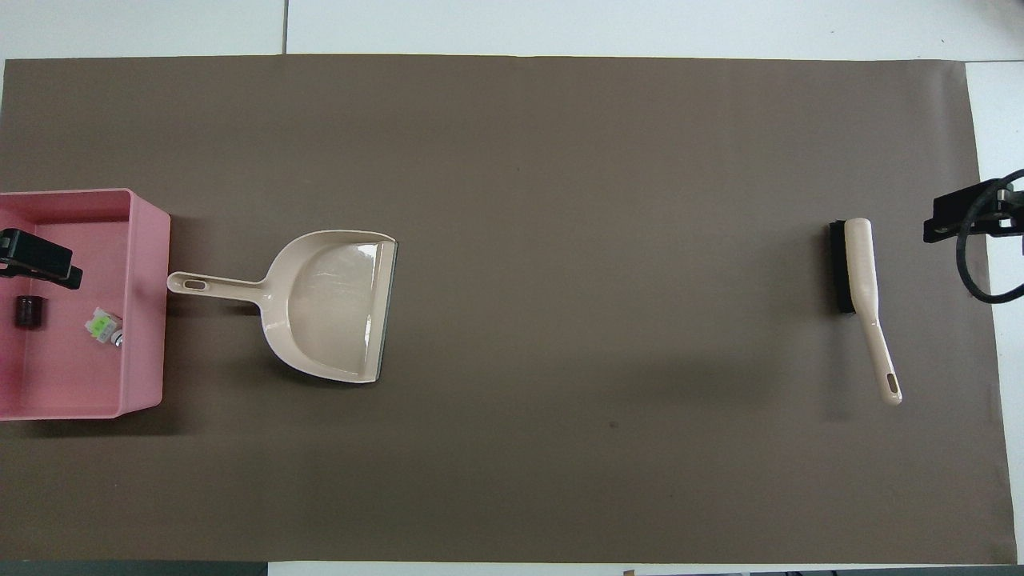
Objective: Clean e-waste and dump in bin
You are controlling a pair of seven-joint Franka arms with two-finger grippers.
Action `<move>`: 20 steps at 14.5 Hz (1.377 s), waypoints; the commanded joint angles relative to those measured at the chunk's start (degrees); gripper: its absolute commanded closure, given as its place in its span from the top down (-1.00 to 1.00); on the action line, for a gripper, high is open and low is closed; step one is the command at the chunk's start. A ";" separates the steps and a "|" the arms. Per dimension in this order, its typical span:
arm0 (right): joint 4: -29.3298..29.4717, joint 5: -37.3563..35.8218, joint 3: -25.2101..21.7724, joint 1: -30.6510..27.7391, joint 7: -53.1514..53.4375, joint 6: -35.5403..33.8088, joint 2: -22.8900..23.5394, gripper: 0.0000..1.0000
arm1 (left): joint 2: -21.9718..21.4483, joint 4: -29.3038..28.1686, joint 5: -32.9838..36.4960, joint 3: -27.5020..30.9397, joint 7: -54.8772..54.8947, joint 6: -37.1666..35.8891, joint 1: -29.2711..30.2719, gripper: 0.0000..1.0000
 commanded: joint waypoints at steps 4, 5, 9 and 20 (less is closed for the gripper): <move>-1.38 0.97 0.21 -0.51 -0.93 0.08 -1.37 1.00 | -0.27 -0.21 -0.68 -0.04 -0.56 1.24 0.18 1.00; -1.46 0.97 0.21 -0.51 -0.93 0.08 -1.28 1.00 | -0.18 -0.30 -0.68 -0.04 -0.56 2.38 0.18 1.00; -1.38 0.97 0.21 -0.60 -0.93 0.08 -1.37 1.00 | -0.01 -0.56 -0.68 -0.04 -0.39 6.25 -0.44 1.00; -1.38 0.97 0.21 -0.51 -0.93 0.08 -1.28 1.00 | -0.62 -3.46 -0.68 -0.13 5.85 12.33 -0.88 1.00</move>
